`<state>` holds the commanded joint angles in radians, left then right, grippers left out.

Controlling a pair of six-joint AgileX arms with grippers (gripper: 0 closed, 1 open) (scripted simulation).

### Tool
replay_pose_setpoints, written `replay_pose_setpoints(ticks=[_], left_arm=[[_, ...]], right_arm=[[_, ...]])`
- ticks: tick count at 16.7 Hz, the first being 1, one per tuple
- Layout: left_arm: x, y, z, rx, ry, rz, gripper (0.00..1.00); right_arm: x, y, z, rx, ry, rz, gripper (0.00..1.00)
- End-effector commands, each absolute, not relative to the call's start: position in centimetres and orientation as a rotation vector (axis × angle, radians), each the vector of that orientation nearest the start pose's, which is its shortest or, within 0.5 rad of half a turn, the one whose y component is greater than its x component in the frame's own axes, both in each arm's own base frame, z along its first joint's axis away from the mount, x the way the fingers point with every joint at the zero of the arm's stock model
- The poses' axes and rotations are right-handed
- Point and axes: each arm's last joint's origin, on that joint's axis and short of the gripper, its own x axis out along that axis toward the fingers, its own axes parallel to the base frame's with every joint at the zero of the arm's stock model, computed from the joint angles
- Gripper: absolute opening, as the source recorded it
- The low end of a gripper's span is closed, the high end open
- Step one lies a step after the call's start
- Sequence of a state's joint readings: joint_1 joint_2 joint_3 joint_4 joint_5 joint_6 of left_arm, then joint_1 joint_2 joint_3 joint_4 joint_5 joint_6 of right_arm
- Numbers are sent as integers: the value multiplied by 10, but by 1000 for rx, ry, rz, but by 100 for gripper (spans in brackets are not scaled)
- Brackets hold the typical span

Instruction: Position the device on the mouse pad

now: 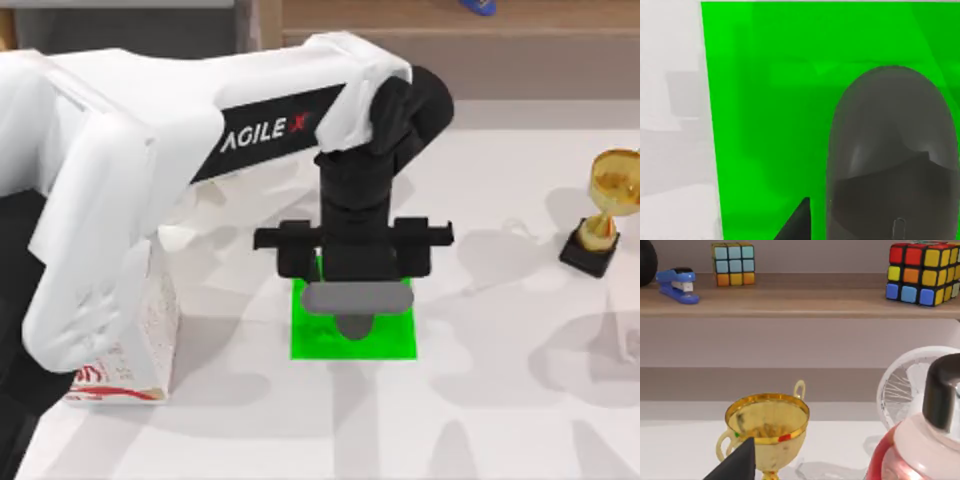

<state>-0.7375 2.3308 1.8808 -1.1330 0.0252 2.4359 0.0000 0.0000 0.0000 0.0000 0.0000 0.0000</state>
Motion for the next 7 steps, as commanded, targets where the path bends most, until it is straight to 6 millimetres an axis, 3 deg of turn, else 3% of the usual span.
replay_pose_setpoints(ticks=[2, 7], left_arm=[[339, -301, 140, -2189, 32, 2240, 100], [339, -301, 140, -2189, 32, 2240, 100]], right_arm=[[106, -1, 160, 0, 0, 0, 100], [106, -1, 160, 0, 0, 0, 100]])
